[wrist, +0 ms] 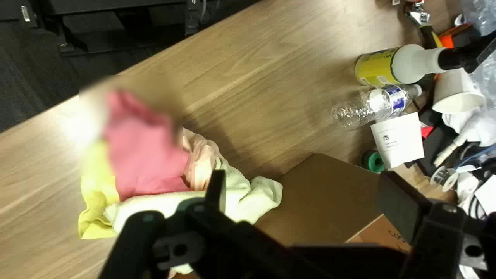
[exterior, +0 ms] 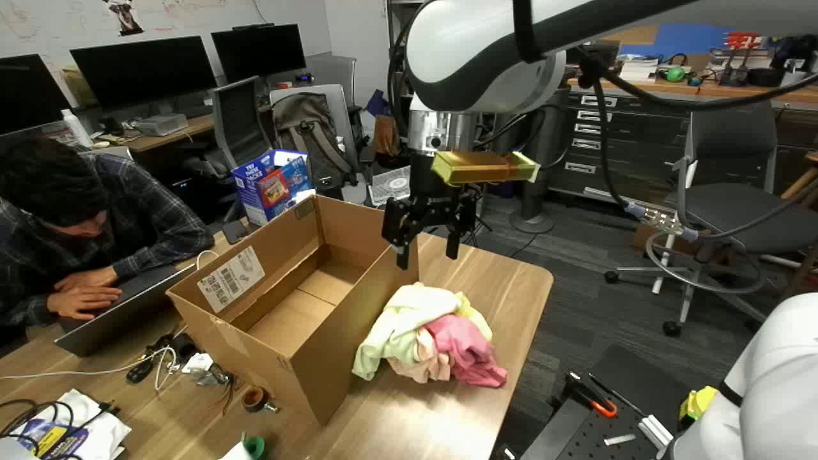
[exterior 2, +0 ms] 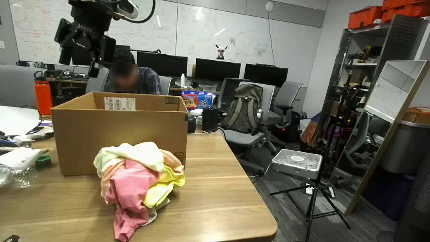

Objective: Put the shirts and towels in the box

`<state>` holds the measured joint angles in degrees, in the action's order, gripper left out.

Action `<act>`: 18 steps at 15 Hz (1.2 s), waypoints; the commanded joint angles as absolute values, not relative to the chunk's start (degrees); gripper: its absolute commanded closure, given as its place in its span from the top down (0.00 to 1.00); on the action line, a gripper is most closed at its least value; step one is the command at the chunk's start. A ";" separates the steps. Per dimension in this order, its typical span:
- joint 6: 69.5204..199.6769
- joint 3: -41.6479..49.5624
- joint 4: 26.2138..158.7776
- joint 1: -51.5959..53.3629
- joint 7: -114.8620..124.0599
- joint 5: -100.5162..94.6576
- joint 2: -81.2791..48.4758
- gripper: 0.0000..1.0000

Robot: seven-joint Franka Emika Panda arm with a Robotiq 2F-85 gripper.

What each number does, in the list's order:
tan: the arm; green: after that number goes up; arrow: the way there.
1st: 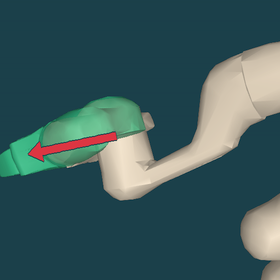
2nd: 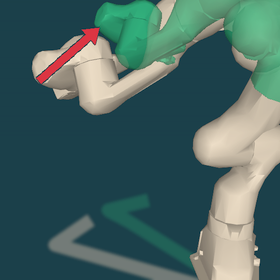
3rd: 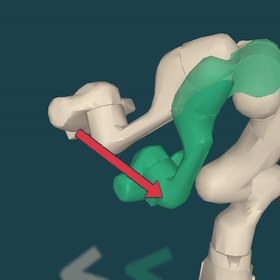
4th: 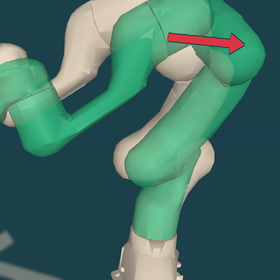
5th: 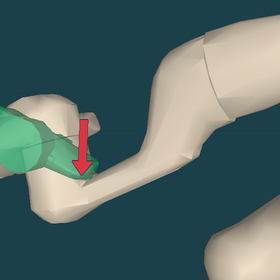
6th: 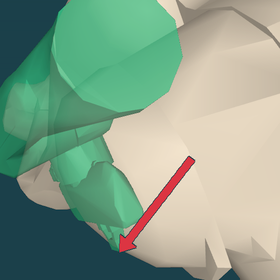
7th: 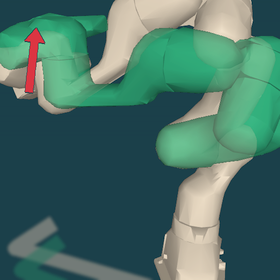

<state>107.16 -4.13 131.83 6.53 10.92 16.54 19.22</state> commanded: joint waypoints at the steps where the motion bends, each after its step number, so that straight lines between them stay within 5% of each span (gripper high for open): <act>1: 106.99 -4.73 131.49 5.84 10.76 16.72 19.24 1.00; 18: 107.02 -4.89 131.13 5.87 9.97 15.65 19.13 1.00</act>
<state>107.13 -4.18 131.48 6.49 10.79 16.25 19.02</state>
